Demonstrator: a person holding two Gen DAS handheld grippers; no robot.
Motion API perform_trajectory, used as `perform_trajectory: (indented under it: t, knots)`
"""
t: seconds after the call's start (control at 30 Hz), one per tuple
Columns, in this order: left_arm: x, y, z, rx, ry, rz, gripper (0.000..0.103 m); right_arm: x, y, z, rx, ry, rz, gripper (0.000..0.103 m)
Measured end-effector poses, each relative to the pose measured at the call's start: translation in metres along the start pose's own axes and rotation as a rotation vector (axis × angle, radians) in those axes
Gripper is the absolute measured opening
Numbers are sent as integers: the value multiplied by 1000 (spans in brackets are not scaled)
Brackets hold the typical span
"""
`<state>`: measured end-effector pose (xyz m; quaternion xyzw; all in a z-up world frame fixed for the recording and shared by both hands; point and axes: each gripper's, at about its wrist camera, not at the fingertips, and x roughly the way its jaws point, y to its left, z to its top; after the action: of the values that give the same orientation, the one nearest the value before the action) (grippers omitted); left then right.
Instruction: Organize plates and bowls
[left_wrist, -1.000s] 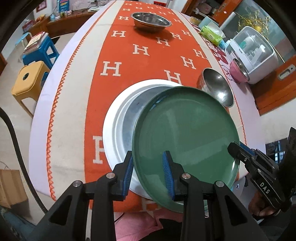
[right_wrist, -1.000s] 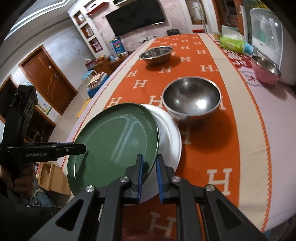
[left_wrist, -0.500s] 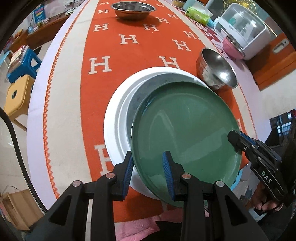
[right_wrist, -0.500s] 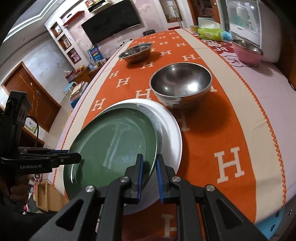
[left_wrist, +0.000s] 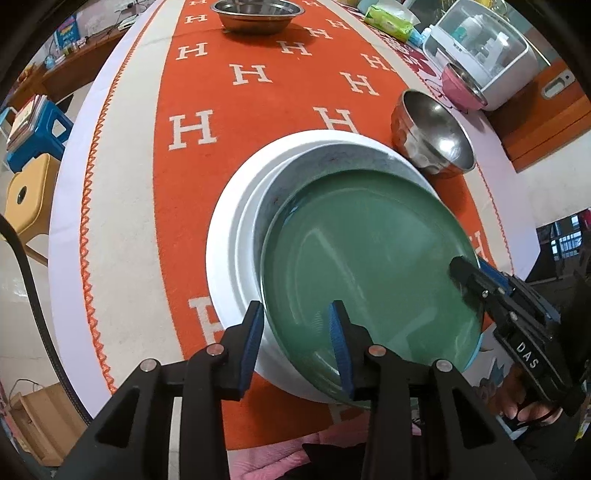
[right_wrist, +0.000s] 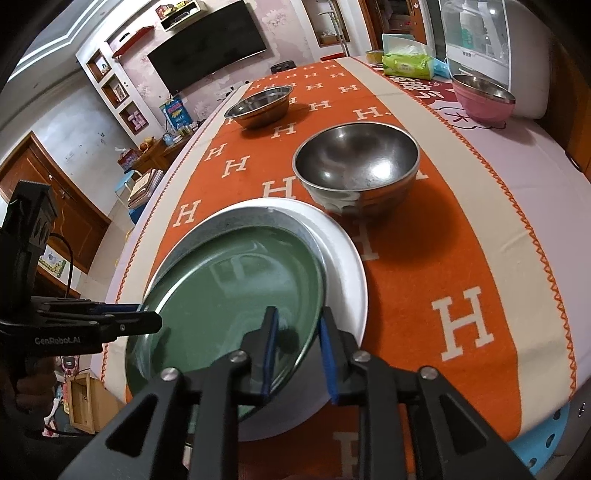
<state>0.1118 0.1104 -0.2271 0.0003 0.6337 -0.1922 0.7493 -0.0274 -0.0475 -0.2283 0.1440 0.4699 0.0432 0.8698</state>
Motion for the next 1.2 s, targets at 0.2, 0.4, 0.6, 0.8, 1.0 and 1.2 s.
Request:
perform_trajectory:
  t: [0.2, 0.4, 0.6, 0.8, 1.0, 1.2]
  knots:
    - [-20, -8, 3, 34, -59, -18, 36, -2, 1, 6, -3, 12, 5, 37]
    - [-46, -22, 12, 77, -116, -30, 37, -7, 6, 14, -22, 21, 13, 41]
    - [-75, -35, 22, 121, -161, -54, 50, -19, 13, 22, -40, 27, -9, 44]
    - [-103, -43, 33, 137, -201, -60, 67, -45, 28, 43, -96, -55, 18, 56]
    - [-128, -47, 45, 143, -253, -36, 76, -67, 44, 73, -170, -130, 9, 62]
    - [-149, -43, 65, 139, -287, 17, 77, -79, 53, 107, -221, -186, -14, 69]
